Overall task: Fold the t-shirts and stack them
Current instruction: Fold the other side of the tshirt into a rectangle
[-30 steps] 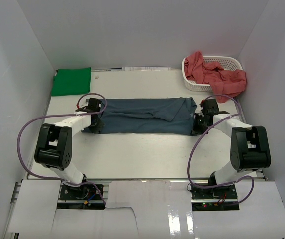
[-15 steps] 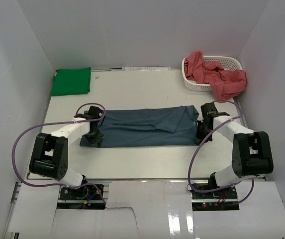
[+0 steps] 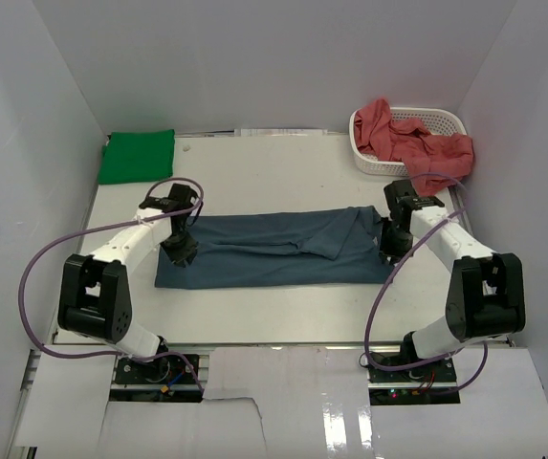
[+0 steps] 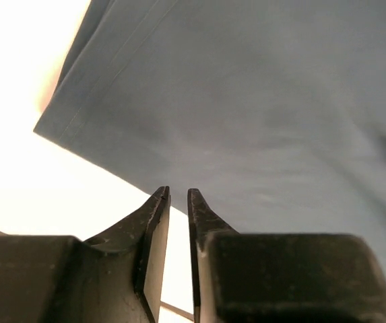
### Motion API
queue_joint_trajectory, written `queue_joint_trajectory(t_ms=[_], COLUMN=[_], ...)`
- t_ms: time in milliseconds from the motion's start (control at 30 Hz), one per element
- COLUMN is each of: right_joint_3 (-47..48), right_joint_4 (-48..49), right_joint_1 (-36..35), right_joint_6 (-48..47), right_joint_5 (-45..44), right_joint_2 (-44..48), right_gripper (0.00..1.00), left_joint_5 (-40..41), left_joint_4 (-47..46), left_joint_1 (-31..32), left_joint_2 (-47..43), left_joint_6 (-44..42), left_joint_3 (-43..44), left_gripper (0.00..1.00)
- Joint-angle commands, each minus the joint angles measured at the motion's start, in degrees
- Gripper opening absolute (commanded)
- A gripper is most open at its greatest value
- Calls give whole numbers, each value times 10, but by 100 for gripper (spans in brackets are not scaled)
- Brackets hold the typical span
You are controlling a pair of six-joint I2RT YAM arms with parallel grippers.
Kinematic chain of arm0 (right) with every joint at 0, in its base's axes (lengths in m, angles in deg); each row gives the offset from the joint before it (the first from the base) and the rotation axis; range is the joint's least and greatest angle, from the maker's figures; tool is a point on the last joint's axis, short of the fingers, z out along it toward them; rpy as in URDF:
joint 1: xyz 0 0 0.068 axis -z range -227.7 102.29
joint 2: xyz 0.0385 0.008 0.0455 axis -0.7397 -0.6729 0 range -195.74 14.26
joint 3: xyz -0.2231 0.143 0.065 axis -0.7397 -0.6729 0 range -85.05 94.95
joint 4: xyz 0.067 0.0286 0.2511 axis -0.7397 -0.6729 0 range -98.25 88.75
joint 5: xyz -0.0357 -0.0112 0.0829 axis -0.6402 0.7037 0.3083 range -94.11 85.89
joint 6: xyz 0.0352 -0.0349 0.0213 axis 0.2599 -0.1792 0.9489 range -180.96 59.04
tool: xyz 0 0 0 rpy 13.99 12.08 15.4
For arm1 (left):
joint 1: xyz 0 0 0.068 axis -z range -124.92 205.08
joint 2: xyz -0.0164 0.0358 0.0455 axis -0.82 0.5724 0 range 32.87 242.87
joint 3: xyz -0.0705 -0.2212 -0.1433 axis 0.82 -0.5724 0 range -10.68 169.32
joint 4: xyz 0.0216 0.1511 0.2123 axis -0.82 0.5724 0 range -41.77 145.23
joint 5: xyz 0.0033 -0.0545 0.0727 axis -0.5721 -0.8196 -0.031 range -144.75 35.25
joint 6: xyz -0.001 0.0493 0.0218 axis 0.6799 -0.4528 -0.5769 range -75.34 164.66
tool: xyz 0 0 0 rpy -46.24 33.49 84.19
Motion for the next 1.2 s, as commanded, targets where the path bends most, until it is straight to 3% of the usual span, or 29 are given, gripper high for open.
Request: queue_joint_trajectory(t_ms=[0,167,300,500,600,833,1167], right_joint_3=[87,151,136,87,65,-2,-113], right_joint_4=[-40,-42,-13,59,89,183,311], right_joint_1=[-13,-40,-87,-154,-176,-214,-248], right_joint_6=[-7,-22,-27,-61,-76,-84,-67], right_joint_5=[-15,62,134,149,122,58,8], right_joint_2=[3,13,7,9,19,57,116], right_gripper=[28,32,47,63,63,67,63], left_joint_5=[21,10,2,-33,-6,-70,-205], left_joint_4=[27,29,19,-58,-81,-211,-368], left_joint_1=[8,44,104,226,274,281,278], left_joint_2=[-13,-16,6,69,109,138,129], left_joint_6=[-23,-48,-29,-22,-33,-81,-23], left_joint_3=[78,164,203,212,225,170,95], left_gripper=[29,33,34,33,33,33,33])
